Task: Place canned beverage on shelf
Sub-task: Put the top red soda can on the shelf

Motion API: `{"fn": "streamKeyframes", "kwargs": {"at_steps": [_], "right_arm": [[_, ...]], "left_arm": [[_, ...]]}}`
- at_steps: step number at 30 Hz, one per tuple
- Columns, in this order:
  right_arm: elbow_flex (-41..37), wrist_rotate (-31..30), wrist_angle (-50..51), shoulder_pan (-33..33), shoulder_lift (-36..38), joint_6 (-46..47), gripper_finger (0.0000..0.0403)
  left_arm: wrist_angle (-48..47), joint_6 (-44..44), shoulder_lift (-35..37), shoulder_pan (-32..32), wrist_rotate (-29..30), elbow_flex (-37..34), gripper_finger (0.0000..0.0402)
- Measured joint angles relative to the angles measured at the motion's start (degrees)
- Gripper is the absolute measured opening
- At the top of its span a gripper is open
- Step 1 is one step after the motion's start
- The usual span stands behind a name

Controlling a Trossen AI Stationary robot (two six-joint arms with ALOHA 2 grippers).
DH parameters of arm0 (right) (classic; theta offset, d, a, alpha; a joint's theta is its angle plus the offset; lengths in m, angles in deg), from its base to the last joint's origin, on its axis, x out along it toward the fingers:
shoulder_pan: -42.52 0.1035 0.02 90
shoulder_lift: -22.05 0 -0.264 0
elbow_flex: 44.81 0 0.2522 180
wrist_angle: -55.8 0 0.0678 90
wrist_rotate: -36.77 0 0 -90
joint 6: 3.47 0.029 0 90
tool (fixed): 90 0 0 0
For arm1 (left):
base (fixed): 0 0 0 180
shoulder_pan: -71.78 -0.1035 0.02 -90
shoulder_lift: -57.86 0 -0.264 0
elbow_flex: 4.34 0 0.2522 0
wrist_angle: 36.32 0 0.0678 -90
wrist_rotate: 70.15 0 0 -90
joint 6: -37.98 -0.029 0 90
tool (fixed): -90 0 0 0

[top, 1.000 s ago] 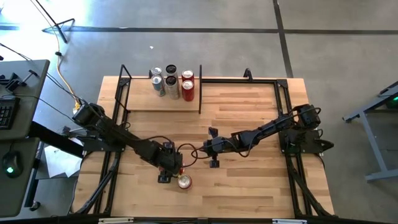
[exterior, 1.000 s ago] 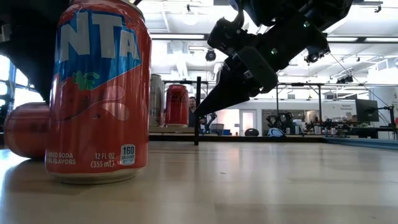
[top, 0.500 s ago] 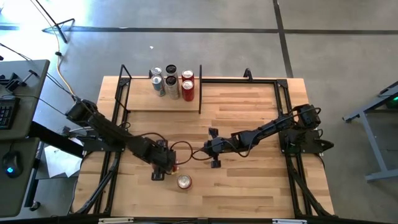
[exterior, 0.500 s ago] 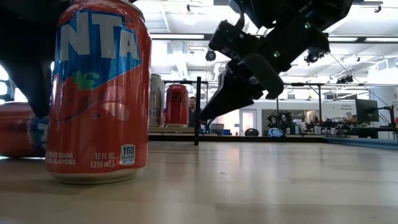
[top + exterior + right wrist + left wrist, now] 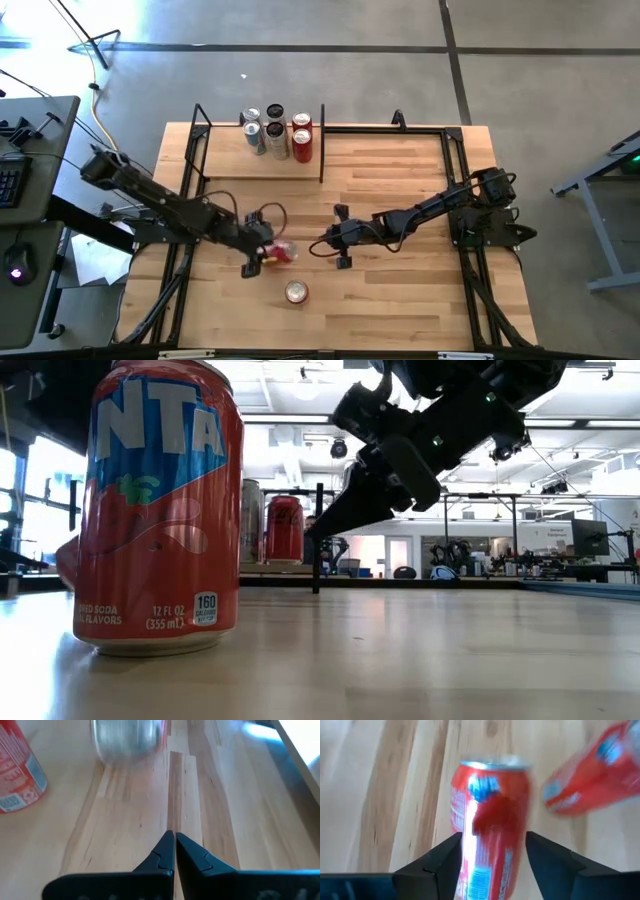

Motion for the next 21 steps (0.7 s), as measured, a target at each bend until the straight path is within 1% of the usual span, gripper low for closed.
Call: {"fn": "streamKeyframes", "kwargs": {"at_steps": [3, 7, 9, 13, 15, 19, 21], "right_arm": [[0.0, 0.2, -1.5, 0.0, 0.0, -0.1, 0.0], [0.0, 1.4, -3.3, 0.0, 0.0, 0.8, 0.0], [0.0, 2.3, -3.2, 0.0, 0.0, 1.4, 0.0], [0.0, 3.8, -2.0, -0.1, 0.0, 3.2, 0.0003], [0.0, 4.1, -1.7, -0.1, 0.0, 4.2, 0.0013], [0.0, 3.9, -0.1, -0.2, 0.0, 6.3, 0.0046], [0.0, 5.3, -0.3, -0.4, -0.4, 6.7, 0.0054]], "left_arm": [[4.8, 0.1, 2.8, -0.5, 1.1, -2.7, 0.0182], [12.3, -0.2, 4.0, -0.8, 1.3, -6.7, 0.0142], [12.2, -0.2, 4.1, -0.8, 1.2, -7.7, 0.0121], [12.2, 0.9, 3.8, -0.8, 0.5, -7.4, 0.0085], [11.7, 1.8, 3.4, -0.7, 0.4, -6.7, 0.0078], [10.4, 2.1, 2.3, -0.3, 0.7, -6.5, 0.008], [10.7, 2.8, 0.9, -0.2, 0.8, -6.5, 0.0078]]}}
